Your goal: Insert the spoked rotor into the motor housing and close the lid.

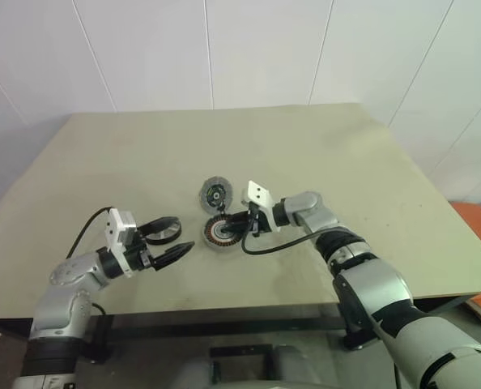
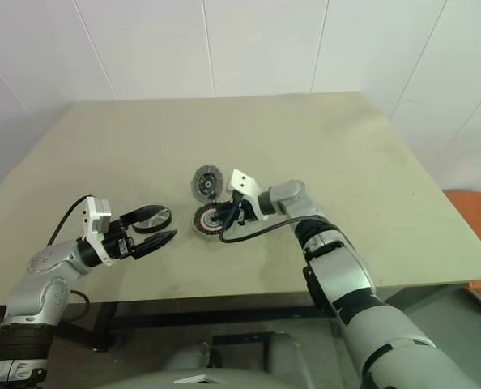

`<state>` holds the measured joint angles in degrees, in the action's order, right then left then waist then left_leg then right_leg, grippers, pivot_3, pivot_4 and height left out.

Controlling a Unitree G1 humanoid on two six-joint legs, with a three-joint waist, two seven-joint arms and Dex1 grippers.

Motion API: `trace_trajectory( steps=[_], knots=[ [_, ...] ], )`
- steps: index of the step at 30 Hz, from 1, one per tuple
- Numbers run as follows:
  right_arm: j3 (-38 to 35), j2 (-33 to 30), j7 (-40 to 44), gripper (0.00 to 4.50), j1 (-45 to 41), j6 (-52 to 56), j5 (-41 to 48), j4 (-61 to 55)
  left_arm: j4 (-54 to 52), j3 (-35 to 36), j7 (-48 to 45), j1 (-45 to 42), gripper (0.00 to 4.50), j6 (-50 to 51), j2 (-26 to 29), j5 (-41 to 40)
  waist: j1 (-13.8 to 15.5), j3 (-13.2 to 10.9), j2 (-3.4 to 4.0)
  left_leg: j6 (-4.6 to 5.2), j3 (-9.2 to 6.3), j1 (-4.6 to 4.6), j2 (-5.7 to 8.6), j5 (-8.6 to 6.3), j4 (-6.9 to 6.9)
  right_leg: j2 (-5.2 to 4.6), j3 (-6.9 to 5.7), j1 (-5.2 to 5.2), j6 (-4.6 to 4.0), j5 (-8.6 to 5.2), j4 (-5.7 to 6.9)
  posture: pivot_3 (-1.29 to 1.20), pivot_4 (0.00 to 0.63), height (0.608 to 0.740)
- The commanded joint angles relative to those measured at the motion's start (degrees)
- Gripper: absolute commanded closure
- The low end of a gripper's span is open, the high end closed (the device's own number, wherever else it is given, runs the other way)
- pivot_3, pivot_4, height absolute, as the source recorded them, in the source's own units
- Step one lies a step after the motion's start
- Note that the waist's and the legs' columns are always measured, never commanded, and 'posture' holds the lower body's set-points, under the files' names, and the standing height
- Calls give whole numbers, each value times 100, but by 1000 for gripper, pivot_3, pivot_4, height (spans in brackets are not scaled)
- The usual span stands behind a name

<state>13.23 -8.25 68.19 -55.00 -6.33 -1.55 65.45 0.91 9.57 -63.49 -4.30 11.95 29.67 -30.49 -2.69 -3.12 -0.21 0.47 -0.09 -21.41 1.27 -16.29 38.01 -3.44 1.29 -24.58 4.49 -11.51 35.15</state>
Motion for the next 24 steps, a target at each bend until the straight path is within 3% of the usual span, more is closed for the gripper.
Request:
trace_trajectory(
  steps=[1,24],
  knots=[
    [-114,81,39,3833,-36,-21,37,-79,-150,-36,6,-117,0,-33,12,-45,0,0,0,0,0,0,0,0,0,0,0,0,0,0,0,0,0,740],
    [67,159,67,3833,223,-161,-232,-178,35,-23,32,-237,0,-57,-5,-75,-2,7,0,3,0,10,0,3,1,4,0,8,1,1,4,0,0,740]
  ],
)
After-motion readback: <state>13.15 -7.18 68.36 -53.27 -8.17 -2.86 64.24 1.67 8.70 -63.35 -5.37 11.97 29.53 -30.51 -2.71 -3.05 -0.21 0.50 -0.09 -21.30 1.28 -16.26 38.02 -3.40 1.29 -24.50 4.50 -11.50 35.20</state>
